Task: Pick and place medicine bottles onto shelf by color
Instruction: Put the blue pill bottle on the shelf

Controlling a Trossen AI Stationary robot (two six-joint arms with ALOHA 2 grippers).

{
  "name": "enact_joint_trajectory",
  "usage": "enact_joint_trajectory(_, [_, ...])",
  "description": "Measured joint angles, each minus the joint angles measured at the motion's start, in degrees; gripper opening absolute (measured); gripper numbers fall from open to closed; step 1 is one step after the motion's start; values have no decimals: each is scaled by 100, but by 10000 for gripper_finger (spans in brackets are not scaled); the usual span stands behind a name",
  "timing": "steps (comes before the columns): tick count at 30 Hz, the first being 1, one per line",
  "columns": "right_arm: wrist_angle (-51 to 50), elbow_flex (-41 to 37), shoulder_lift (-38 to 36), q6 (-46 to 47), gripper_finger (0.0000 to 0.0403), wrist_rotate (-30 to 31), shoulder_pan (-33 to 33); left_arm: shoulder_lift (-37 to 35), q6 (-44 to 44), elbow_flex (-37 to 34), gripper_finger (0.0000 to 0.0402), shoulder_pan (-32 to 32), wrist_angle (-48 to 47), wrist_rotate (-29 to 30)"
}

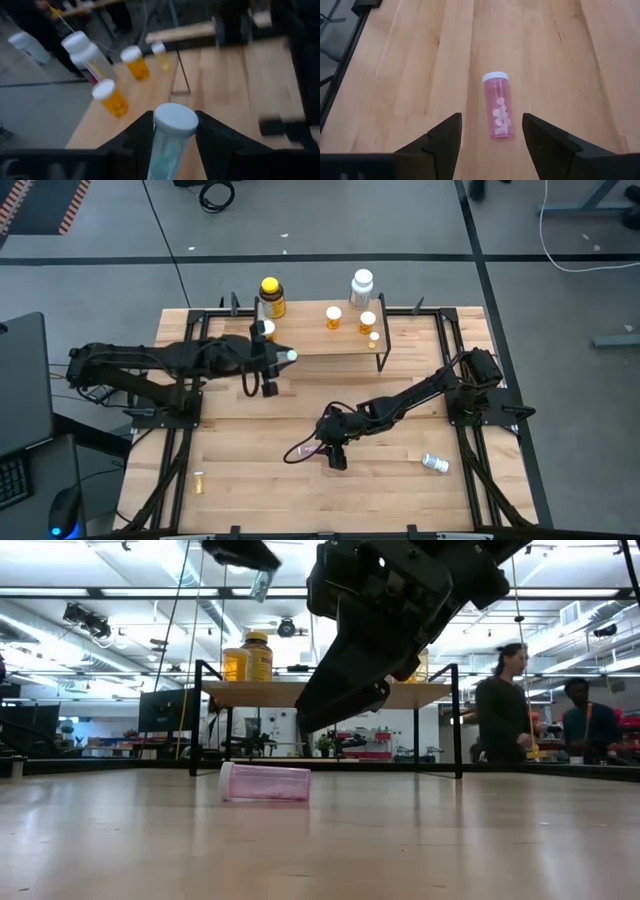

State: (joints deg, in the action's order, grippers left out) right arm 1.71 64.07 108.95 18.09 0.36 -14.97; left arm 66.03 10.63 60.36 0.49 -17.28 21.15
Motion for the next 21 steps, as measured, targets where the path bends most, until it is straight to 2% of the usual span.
enact_joint_trajectory(3, [42, 0, 0, 0, 217, 106, -10, 32, -197, -284, 142, 195, 933, -66])
enact_joint_trajectory(7, [37, 0, 0, 37, 217, 177, -37, 31, -314, -1037, 140, 557, 2780, -216])
enact_joint_trajectory(10, [34, -2, 0, 41, 217, 250, -124, 31, -467, -1557, 137, 876, 3747, -226])
enact_joint_trajectory(18, [36, -2, 0, -9, 217, 617, -256, 31, -1470, -2540, 146, 1599, 5318, -389])
enact_joint_trajectory(21, [38, -2, 0, -12, 217, 625, -236, 34, -1748, -2663, 146, 1754, 5520, -287])
